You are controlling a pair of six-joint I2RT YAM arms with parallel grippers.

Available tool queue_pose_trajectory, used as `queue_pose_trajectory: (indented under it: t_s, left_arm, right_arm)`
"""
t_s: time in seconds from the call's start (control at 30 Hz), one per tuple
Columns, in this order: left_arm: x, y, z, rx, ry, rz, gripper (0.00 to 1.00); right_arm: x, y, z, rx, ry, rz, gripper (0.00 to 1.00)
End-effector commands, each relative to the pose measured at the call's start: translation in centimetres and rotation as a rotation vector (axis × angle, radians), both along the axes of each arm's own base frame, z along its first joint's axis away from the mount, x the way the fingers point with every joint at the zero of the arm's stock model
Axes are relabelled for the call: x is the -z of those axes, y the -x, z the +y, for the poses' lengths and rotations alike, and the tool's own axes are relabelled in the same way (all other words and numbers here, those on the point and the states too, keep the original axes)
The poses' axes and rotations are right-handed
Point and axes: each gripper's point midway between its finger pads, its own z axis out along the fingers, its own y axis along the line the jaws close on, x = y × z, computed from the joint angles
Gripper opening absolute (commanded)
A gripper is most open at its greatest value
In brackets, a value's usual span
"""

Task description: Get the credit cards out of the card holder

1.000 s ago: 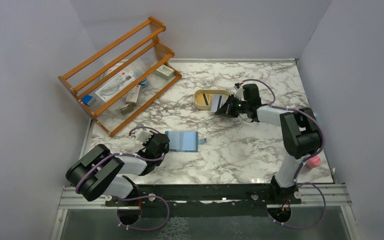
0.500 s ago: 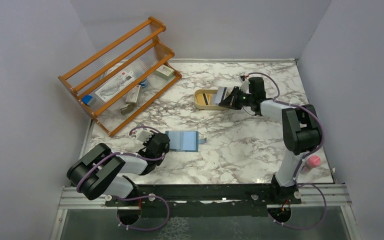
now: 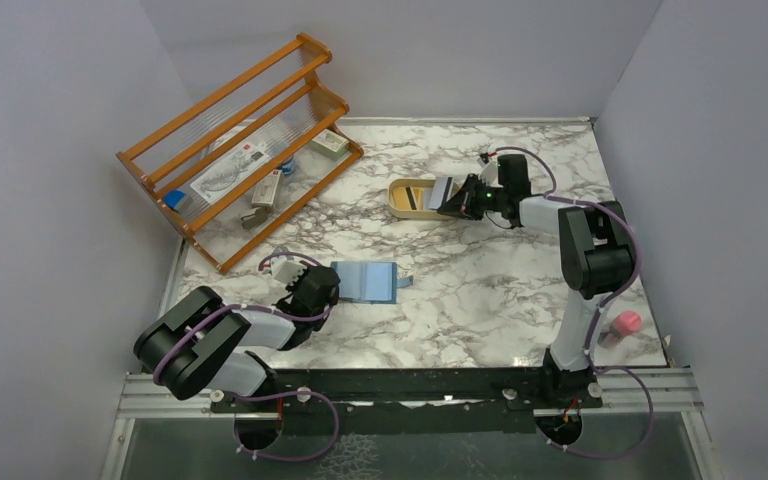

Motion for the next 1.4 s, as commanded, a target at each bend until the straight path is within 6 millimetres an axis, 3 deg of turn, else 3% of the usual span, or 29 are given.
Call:
queue_pose_trajectory:
  t_s: [0.0, 0.1, 0.23, 0.6, 0.83, 1.1, 1.23, 1.37]
  left_arm:
    - [4.1, 3.0, 1.3, 0.059, -0.127, 0.168, 0.00]
    - [4.1, 3.0, 1.3, 0.062, -0.129, 0.168, 0.00]
    - [4.2, 3.0, 1.4, 0.055, -0.128, 0.171, 0.00]
    - [3.9, 2.7, 0.8, 0.081, -0.130, 0.167, 0.00]
    - [2.2, 1.7, -0.2, 0.121, -0.135, 0.121, 0.00]
    - [0.9, 0.0, -3.1, 0.192, -0.106, 0.111, 0.00]
    - [-0.5, -1.1, -4.0, 0.196, -0.097, 0.083, 0.00]
    - [-1.2, -2.2, -4.8, 0.188, -0.083, 0.078, 0.00]
  right_arm:
    - [-0.6, -0.1, 0.4, -0.035, -0.013, -0.005, 0.01]
    - [-0.7, -0.1, 0.3, -0.030, -0.004, -0.006, 0.01]
    - [-0.7, -0.1, 0.2, -0.029, 0.005, 0.003, 0.15]
    - [-1.7, -0.6, -0.3, -0.018, 0.017, -0.015, 0.36]
    - [-5.7, -1.6, -0.6, -0.013, 0.023, -0.103, 0.65]
    - [-11.5, -1.4, -0.8, -0.012, 0.017, -0.241, 0.94]
    - [-13.0, -0.5, -1.2, -0.005, 0.031, -0.291, 1.00]
    - [-13.2, 0.9, -1.6, 0.002, 0.041, -0.300, 1.00]
